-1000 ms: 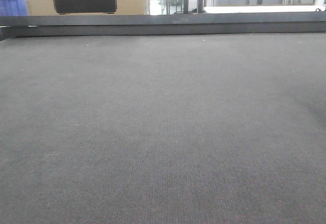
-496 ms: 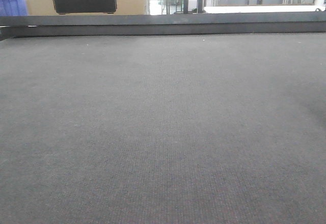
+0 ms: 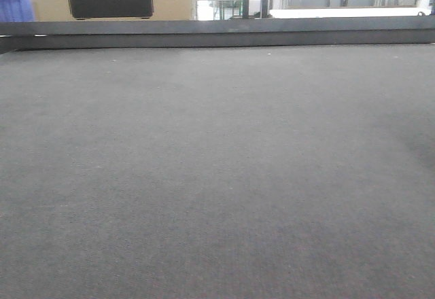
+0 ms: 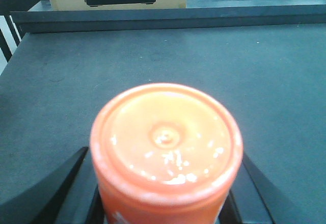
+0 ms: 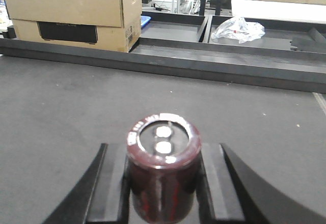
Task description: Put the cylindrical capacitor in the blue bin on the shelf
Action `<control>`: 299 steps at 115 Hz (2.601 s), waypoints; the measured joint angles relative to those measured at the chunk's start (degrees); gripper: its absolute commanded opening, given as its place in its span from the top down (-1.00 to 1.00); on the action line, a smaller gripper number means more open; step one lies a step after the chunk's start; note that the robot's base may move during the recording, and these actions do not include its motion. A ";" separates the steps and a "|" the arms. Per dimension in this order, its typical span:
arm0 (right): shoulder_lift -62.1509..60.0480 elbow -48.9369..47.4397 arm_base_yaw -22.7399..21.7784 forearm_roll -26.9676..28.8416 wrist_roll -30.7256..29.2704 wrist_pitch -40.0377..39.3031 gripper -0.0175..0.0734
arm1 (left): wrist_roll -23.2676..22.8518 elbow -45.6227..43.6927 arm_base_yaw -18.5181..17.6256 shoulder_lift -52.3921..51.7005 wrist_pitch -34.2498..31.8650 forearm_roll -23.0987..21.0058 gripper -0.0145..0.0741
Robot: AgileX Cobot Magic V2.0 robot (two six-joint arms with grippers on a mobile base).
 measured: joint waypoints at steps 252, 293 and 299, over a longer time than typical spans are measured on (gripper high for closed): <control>0.21 0.00 0.00 0.00 0.18 0.00 0.95 | 0.00 0.00 0.00 0.11 0.00 0.00 0.92; 0.21 0.00 0.00 0.00 0.18 0.00 0.95 | 0.00 0.00 0.00 0.11 0.00 0.00 0.92; 0.21 0.00 0.00 0.00 0.18 0.00 0.95 | 0.00 0.00 0.00 0.11 0.00 0.00 0.92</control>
